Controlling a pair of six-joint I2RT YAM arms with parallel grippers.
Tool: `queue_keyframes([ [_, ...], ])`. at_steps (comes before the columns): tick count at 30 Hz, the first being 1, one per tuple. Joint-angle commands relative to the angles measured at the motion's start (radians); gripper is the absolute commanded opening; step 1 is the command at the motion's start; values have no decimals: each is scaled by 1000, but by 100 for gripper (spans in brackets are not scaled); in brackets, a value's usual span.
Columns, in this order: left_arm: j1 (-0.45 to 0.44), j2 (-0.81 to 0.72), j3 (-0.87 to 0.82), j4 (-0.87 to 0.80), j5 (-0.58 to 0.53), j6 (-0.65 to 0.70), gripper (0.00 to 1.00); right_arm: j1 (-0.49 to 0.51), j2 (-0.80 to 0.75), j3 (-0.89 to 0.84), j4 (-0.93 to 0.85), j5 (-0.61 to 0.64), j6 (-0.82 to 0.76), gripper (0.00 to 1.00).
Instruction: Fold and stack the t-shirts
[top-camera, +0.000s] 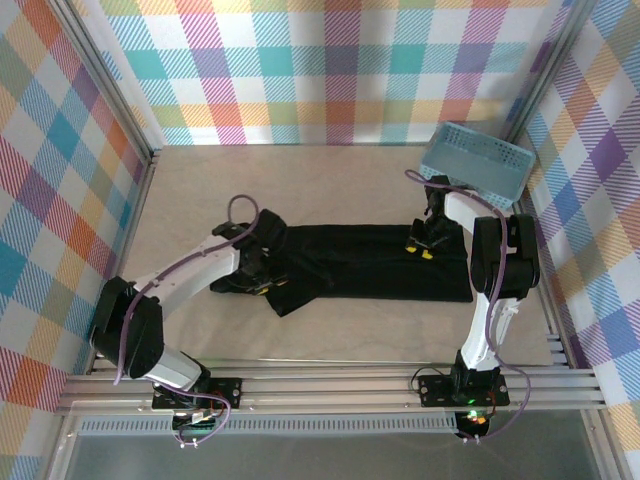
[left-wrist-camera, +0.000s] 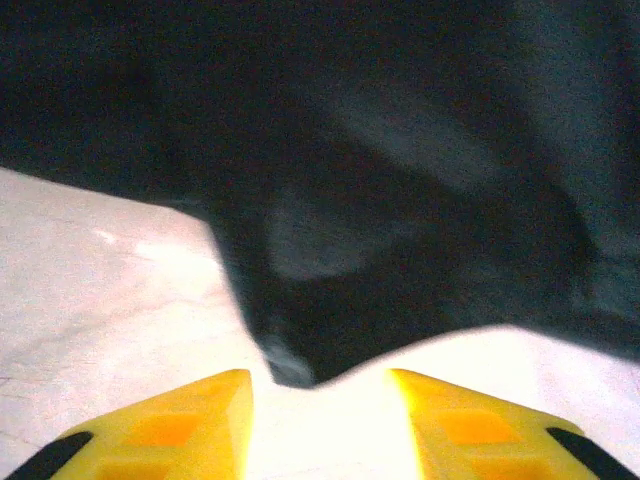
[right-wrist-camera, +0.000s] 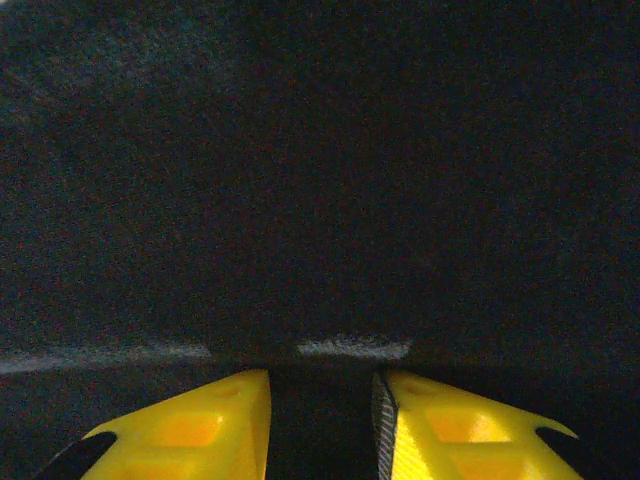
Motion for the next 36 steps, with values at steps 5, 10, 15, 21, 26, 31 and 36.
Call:
queue_keyframes([
  [5, 34, 75, -108, 141, 106, -115, 47, 5, 13, 25, -29, -14, -31, 33],
  [10, 38, 124, -130, 171, 71, -94, 36, 5, 10, 22, -31, -14, -33, 33],
  [15, 41, 127, -154, 227, 11, -62, 21, 5, 8, 16, -30, -14, -33, 33],
  [21, 41, 37, -144, 172, -80, -7, 0, 5, 5, 11, -28, -11, -31, 33],
  [26, 73, -26, -68, 94, -135, 87, 0, 5, 8, 13, -31, -9, -31, 33],
  [31, 123, -7, -11, 78, -155, 166, 0, 4, 13, 11, -32, -12, -31, 33],
  [36, 160, 64, 46, 76, -180, 251, 0, 4, 16, 17, -35, -12, -33, 33],
])
